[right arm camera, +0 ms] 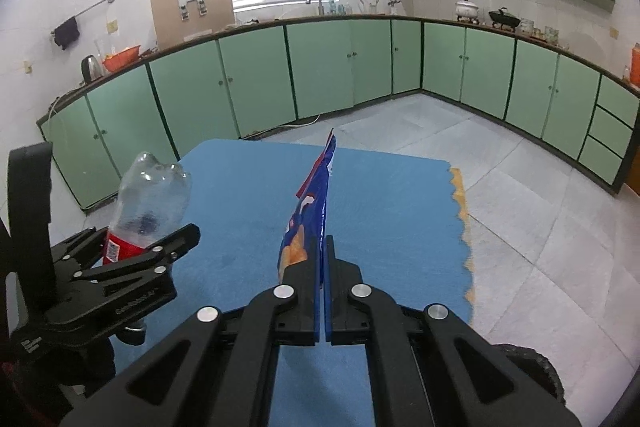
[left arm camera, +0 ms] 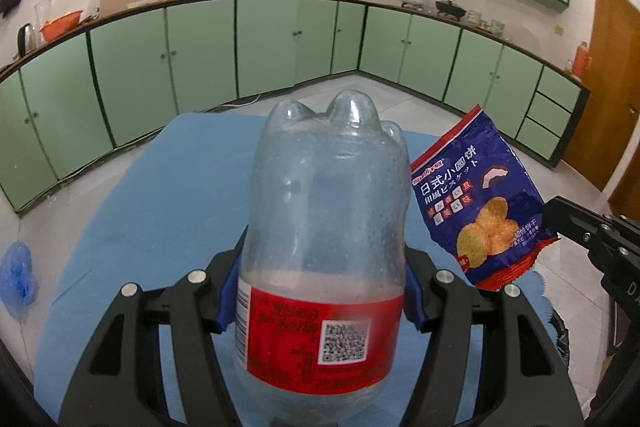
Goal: Collect trash
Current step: 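Carry the bottle and snack bag over the black bin with both tools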
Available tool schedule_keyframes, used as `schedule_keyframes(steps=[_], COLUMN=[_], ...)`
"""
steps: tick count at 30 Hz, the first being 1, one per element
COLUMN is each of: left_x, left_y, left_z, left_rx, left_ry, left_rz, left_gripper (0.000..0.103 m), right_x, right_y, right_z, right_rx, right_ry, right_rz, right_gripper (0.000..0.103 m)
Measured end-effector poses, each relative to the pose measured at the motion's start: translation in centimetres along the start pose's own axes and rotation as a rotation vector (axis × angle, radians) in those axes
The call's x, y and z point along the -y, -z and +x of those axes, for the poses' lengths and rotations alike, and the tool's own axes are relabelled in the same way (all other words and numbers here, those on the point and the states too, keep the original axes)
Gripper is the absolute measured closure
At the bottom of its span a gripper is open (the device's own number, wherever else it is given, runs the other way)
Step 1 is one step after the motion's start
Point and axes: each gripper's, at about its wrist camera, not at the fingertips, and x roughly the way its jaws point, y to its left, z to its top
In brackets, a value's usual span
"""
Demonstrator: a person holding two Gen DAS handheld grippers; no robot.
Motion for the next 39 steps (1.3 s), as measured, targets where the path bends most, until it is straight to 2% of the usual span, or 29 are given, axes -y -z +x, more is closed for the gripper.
schedule_keyframes(steps=[14, 26, 39], left_x=[5.7, 11.9, 19.2], left_y=[0.3, 2.0, 4.5], left_z=[-3.9, -6.0, -6.9], left_rx=[0.06, 0.069, 0.055], left_ry=[0.106, 0.219, 0.367], left_rz=[0.083, 0.161, 0.251], left_gripper=[0.042, 0.042, 0.042], right_x=[3.2, 6.7, 12.6], right_y=[1.2, 3.5, 7.9], right_z=[-7.1, -12.5, -17.5], right_rx=[0.071, 0.109, 0.109], right_ry=[0.08, 0.171, 0.316], right_rz=[0.024, 0.069, 0.176], right_gripper=[0.102, 0.102, 0.102])
